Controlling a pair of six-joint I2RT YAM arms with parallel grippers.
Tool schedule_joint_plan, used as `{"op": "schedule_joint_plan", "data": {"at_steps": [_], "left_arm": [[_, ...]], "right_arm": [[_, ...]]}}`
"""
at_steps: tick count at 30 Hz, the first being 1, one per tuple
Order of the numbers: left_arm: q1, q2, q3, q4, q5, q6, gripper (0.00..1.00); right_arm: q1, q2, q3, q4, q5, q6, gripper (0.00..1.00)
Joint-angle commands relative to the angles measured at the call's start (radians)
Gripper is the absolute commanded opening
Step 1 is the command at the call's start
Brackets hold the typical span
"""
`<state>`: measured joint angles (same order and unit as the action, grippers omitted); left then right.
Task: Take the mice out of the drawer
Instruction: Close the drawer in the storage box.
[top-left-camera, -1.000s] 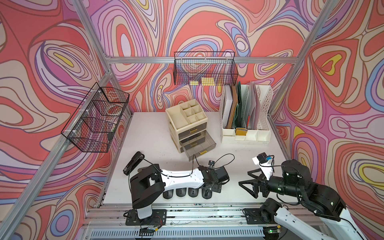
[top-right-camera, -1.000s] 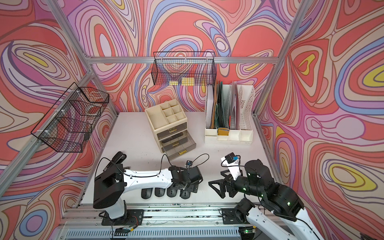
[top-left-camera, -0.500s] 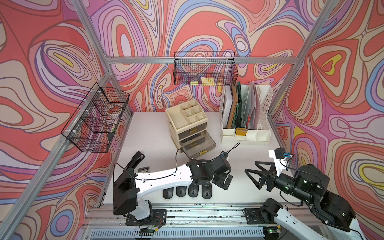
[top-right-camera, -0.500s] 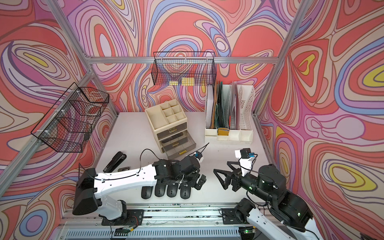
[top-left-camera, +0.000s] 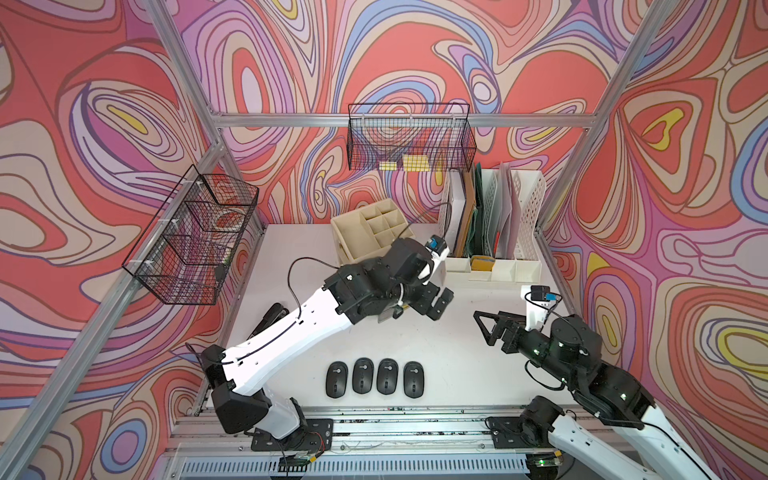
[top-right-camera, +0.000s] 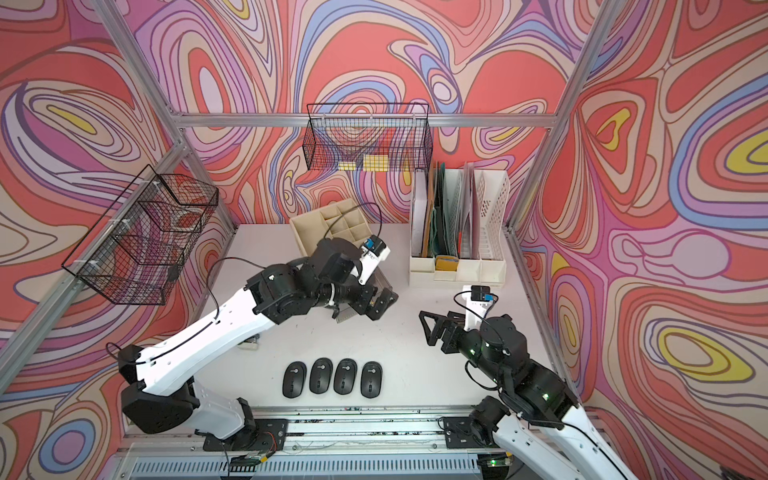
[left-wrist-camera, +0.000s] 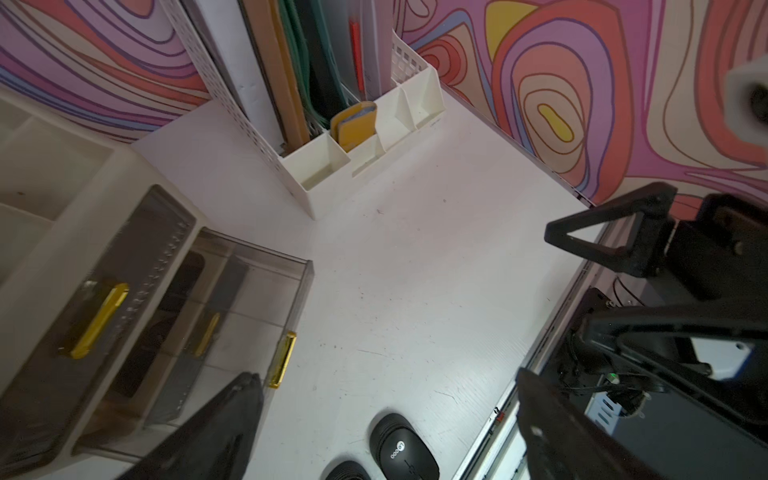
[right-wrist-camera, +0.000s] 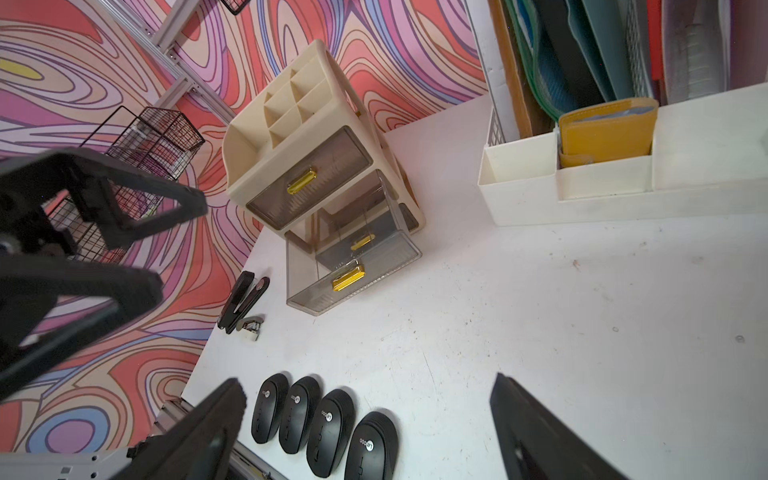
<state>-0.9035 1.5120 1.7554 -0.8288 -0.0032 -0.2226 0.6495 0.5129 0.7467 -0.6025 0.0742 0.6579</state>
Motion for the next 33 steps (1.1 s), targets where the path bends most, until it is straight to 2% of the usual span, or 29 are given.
{"op": "schedule_joint_plan", "data": {"at_steps": [1,6,11,13,15,20,22,27,33], "left_arm": [[0.112,-0.026,0.054,-0.058,0.068,0.072,0.99],[0.281,-0.016,0.066,-0.026,0.103,0.104,0.99],[0.466,0.015,0.055,0.021,0.171,0.081,0.99],[0.526,0.024,0.037,0.055,0.17,0.06,0.99],[0.574,0.031,0.007,0.099,0.123,0.045,0.99],[0.667,0.068,-0.024,0.198,0.086,0.012,0.99],[0.693,0.097,-0.023,0.23,0.105,0.014,0.99],[0.739,0.157,-0.052,0.329,0.18,0.003,0.99],[0.806,0.193,-0.099,0.436,0.354,-0.046,0.99]], "right_arm": [[0.004,0.039,-0.064,0.155,-0.049,0.08,0.95],[0.004,0.088,-0.185,0.326,-0.1,0.164,0.93],[0.004,0.123,-0.304,0.516,-0.117,0.272,0.89],[0.004,0.149,-0.34,0.579,-0.123,0.305,0.88],[0.004,0.18,-0.361,0.627,-0.123,0.328,0.87],[0.004,0.266,-0.386,0.726,-0.134,0.362,0.86],[0.004,0.306,-0.388,0.759,-0.139,0.371,0.86],[0.014,0.413,-0.389,0.86,-0.157,0.398,0.84],[0.032,0.558,-0.358,0.944,-0.179,0.412,0.73]]}}
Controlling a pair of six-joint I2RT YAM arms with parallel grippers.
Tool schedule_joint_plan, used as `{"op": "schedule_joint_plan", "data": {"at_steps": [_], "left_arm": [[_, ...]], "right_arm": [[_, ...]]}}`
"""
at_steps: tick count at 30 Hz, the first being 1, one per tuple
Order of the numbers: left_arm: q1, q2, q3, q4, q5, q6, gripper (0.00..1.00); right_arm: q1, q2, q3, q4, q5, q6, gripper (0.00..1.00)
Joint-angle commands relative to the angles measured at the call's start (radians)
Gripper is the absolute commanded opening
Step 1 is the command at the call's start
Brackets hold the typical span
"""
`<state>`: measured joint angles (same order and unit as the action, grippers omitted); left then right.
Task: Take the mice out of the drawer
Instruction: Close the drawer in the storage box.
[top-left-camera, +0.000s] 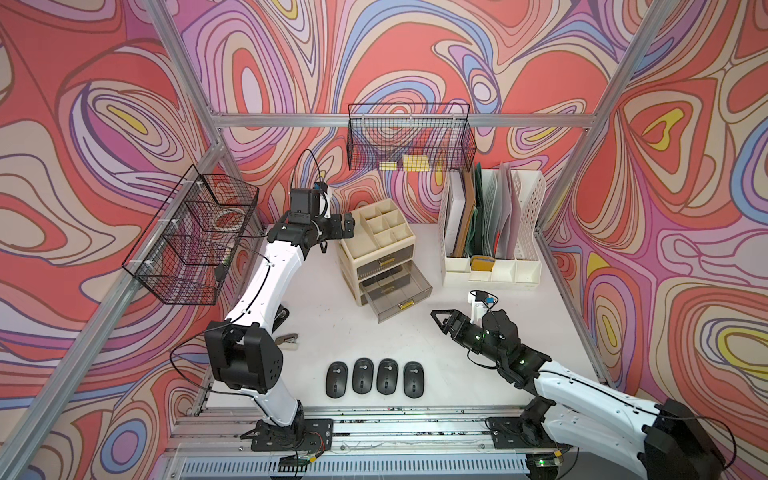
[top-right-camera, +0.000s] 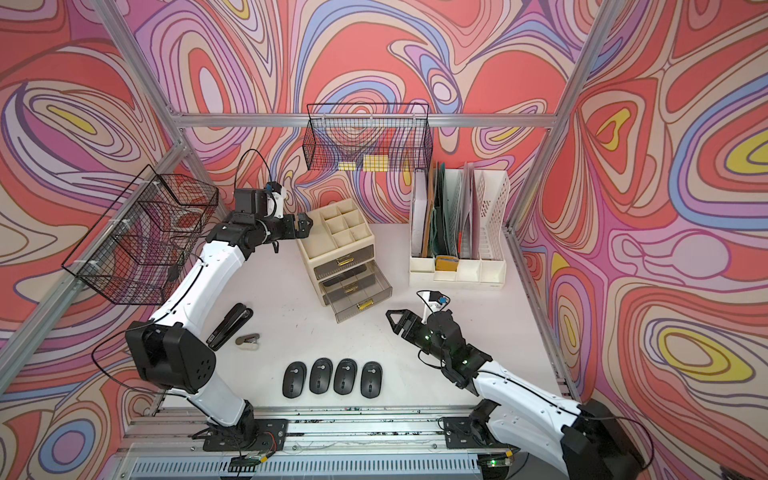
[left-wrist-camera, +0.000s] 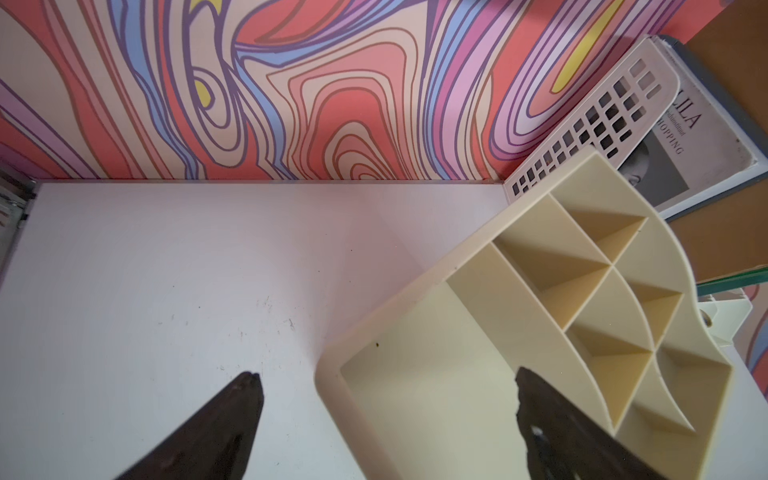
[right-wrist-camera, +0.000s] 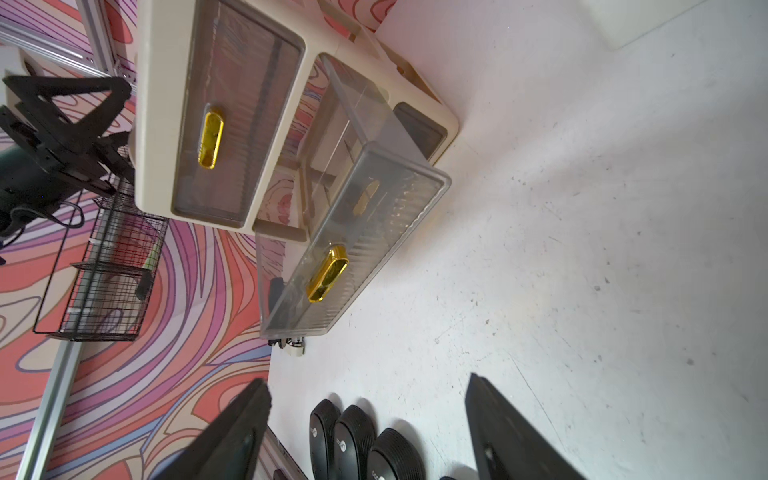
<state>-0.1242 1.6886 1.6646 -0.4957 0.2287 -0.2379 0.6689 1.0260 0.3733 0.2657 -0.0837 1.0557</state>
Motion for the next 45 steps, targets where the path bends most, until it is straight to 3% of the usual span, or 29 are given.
{"op": "schedule_joint_plan", "data": {"at_steps": [1,7,12,24,32,45], "left_arm": [[0.031,0.025,-0.007,0.111,0.154,-0.022,0.99],[0.034,0.062,-0.001,0.115,0.26,0.002,0.99],[0.034,0.065,-0.007,0.109,0.277,0.014,0.99],[0.016,0.09,-0.005,0.082,0.302,0.029,0.99],[0.001,0.1,0.006,0.061,0.287,0.038,1.0],[-0.012,0.112,0.023,0.023,0.286,0.049,0.99]], "right_arm": [[0.015,0.071,0.022,0.089,-0.028,0.014,0.69],[0.033,0.19,0.074,0.138,-0.051,0.021,0.52],[0.037,0.248,0.12,0.155,-0.044,0.018,0.35],[0.037,0.352,0.187,0.191,-0.045,0.038,0.08],[0.038,0.417,0.225,0.214,-0.051,0.04,0.0],[0.038,0.543,0.351,0.23,-0.014,0.006,0.0]]}}
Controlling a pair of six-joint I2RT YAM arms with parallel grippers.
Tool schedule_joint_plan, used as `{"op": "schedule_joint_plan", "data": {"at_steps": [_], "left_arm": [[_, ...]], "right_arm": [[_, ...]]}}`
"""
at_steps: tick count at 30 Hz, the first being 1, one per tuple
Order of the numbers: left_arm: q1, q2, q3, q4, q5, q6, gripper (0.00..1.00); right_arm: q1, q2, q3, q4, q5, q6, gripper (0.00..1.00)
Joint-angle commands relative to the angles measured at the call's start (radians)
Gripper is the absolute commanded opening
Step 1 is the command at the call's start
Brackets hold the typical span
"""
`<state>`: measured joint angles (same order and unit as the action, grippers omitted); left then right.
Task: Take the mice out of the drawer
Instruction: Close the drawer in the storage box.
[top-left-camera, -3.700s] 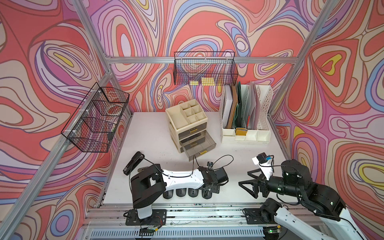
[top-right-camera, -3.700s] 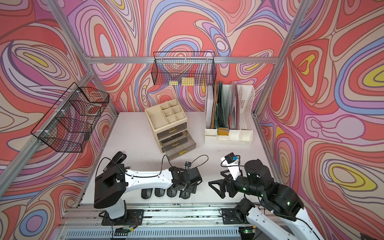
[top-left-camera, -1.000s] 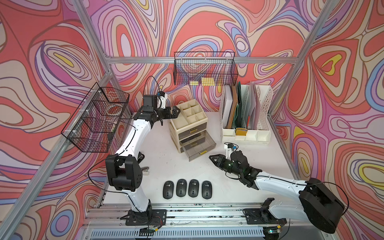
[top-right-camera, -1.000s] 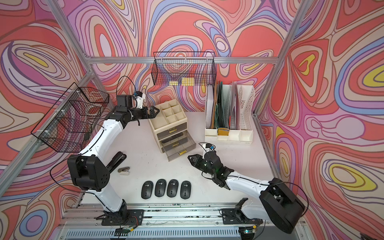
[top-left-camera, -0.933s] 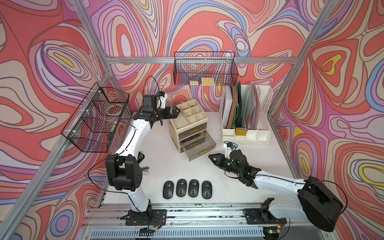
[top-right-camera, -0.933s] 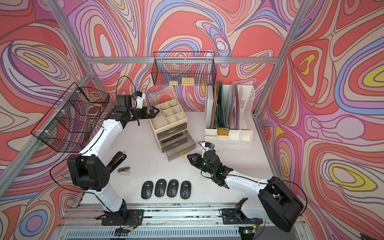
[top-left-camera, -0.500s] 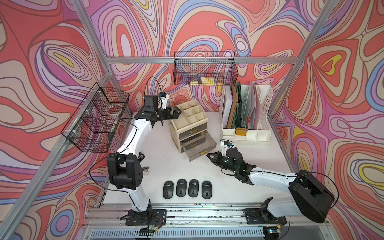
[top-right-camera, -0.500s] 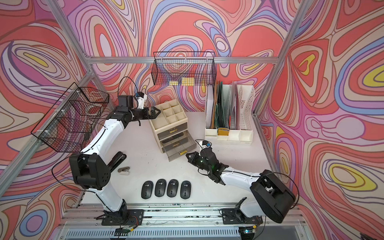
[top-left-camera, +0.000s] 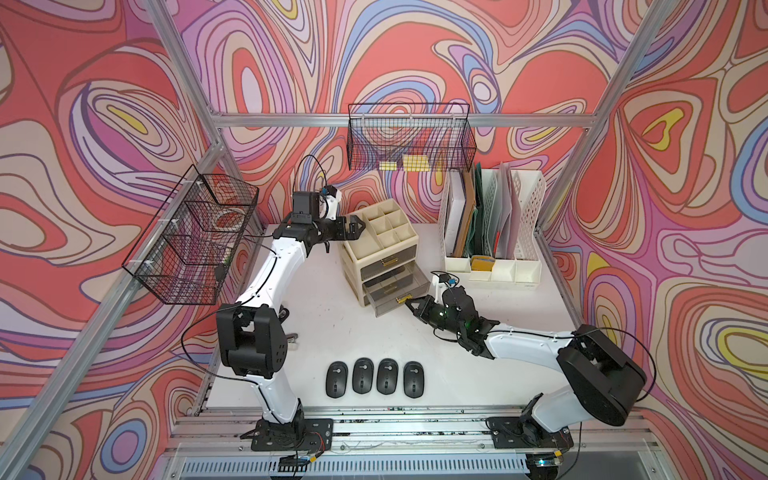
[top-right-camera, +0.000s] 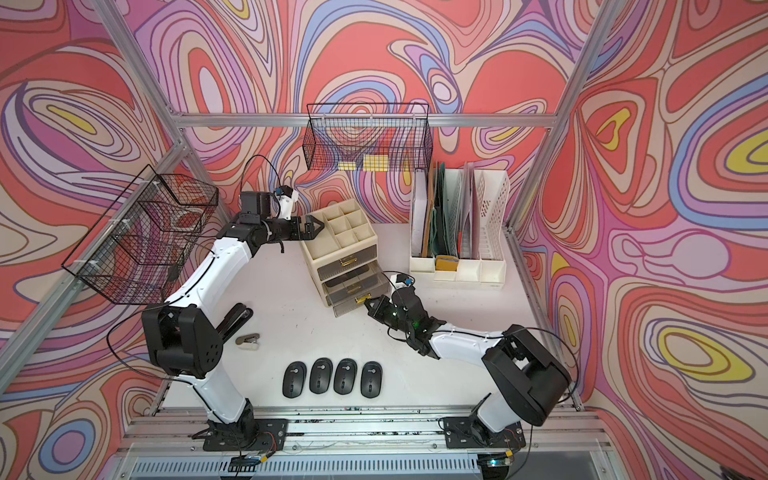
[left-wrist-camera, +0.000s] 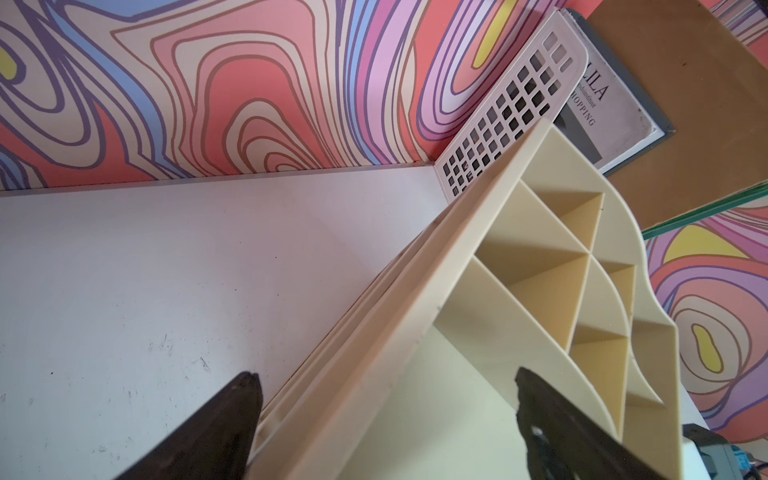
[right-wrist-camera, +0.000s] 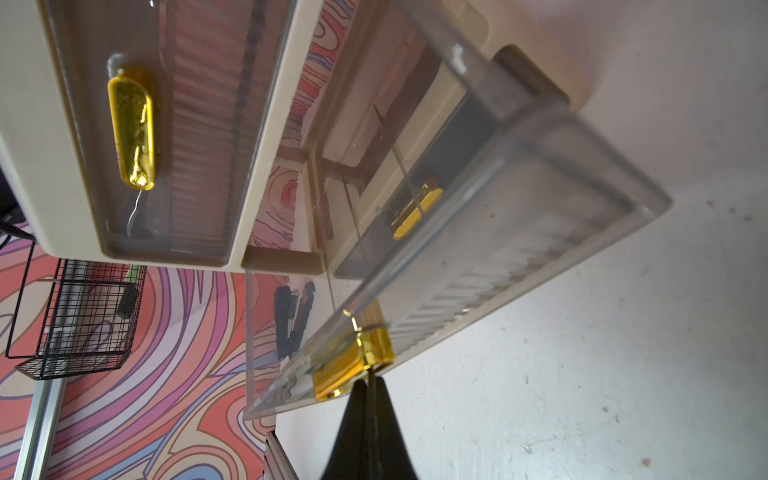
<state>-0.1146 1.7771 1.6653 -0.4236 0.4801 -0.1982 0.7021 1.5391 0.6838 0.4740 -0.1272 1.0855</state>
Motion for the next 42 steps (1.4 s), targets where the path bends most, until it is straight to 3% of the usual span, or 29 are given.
{"op": "schedule_joint_plan", "data": {"at_steps": [1,19,23,32,42], "left_arm": [[-0.022,0.025,0.023,-0.05,0.036,0.009,1.0],[-0.022,0.032,0.047,-0.086,0.056,0.014,0.99],[-0.022,0.023,0.048,-0.087,0.053,0.016,0.99],[-0.022,0.013,0.042,-0.106,0.065,0.008,0.99],[-0.025,0.001,0.021,-0.104,0.069,0.008,0.99]], "right_arm": [[0.005,0.046,0.055,0.021,0.036,-0.025,0.0],[0.002,0.269,0.275,0.029,0.116,-0.054,0.01],[-0.005,0.27,0.281,0.03,0.117,-0.065,0.06],[-0.019,0.181,0.183,0.076,0.115,-0.073,0.28],[-0.028,0.227,0.237,0.092,0.082,-0.072,0.31]]}}
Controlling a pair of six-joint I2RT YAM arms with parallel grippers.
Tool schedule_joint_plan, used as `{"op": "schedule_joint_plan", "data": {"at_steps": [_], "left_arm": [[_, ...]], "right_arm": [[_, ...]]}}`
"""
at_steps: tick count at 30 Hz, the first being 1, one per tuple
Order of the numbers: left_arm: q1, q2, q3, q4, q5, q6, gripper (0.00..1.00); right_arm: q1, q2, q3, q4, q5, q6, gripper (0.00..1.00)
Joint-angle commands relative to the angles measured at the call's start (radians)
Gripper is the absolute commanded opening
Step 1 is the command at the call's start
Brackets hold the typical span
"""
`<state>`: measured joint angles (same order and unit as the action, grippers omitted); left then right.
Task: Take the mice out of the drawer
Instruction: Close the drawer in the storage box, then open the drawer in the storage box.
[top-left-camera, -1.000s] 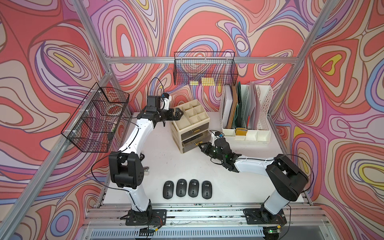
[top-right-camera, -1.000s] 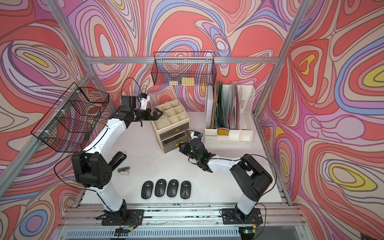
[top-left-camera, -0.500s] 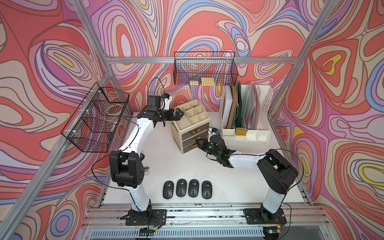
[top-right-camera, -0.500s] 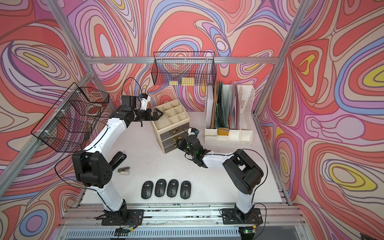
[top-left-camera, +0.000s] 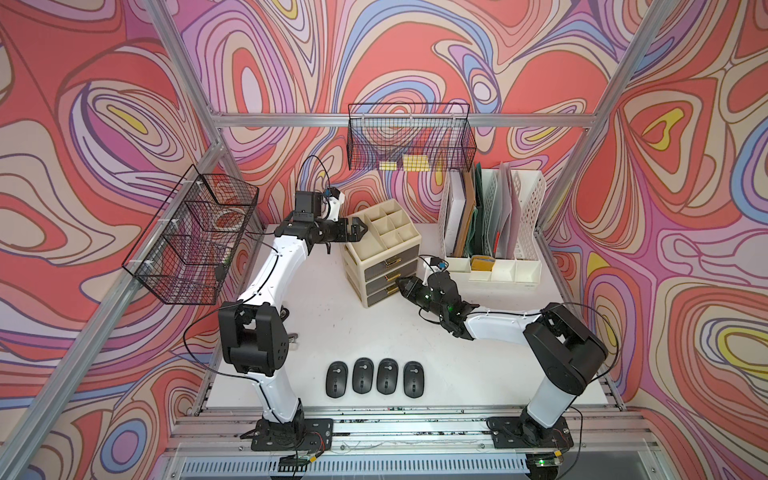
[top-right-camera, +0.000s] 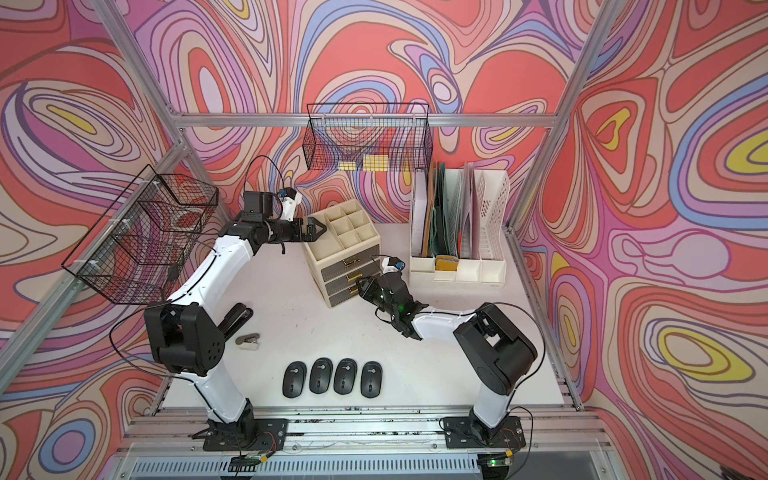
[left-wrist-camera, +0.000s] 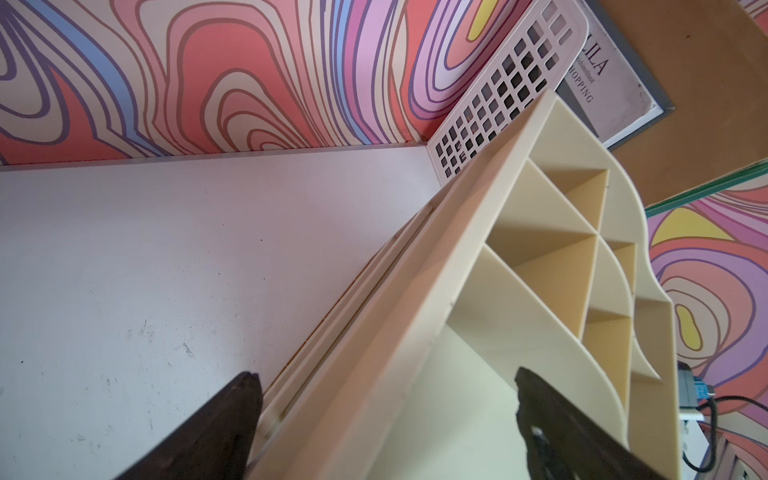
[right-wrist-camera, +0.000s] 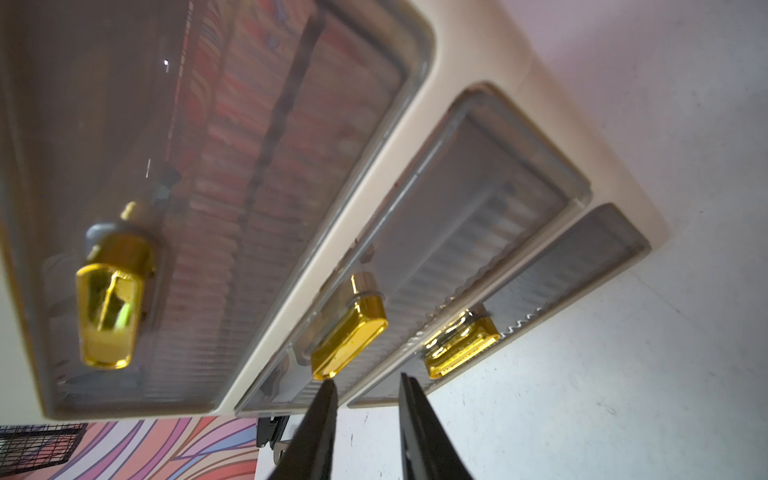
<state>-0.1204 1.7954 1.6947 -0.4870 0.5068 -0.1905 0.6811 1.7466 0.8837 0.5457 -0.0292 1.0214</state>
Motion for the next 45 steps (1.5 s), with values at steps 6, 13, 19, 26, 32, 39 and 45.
{"op": "schedule_joint_plan", "data": {"at_steps": [6,13,19,26,32,39,45], "left_arm": [[-0.024,-0.021,-0.009,-0.048,0.035,0.005,0.99],[-0.024,-0.027,-0.006,-0.06,0.021,0.013,0.99],[-0.027,-0.034,-0.013,-0.061,0.023,0.017,0.99],[-0.026,-0.017,0.01,-0.077,0.057,0.029,0.99],[-0.027,-0.018,0.016,-0.081,0.068,0.023,0.99],[-0.027,-0.032,0.015,-0.081,0.06,0.029,0.99],[-0.026,-0.041,0.015,-0.083,0.053,0.034,0.99]], "right_arm": [[-0.03,0.053,0.044,0.019,-0.039,-0.004,0.32],[-0.035,-0.011,-0.056,0.07,-0.047,0.016,0.31],[-0.035,-0.054,-0.197,0.205,-0.075,0.077,0.3],[-0.035,-0.14,-0.302,0.27,-0.039,0.098,0.38],[-0.035,-0.058,-0.306,0.448,-0.062,0.168,0.39],[-0.035,0.163,-0.295,0.72,-0.09,0.299,0.4],[-0.035,0.267,-0.264,0.771,-0.083,0.317,0.41]]}}
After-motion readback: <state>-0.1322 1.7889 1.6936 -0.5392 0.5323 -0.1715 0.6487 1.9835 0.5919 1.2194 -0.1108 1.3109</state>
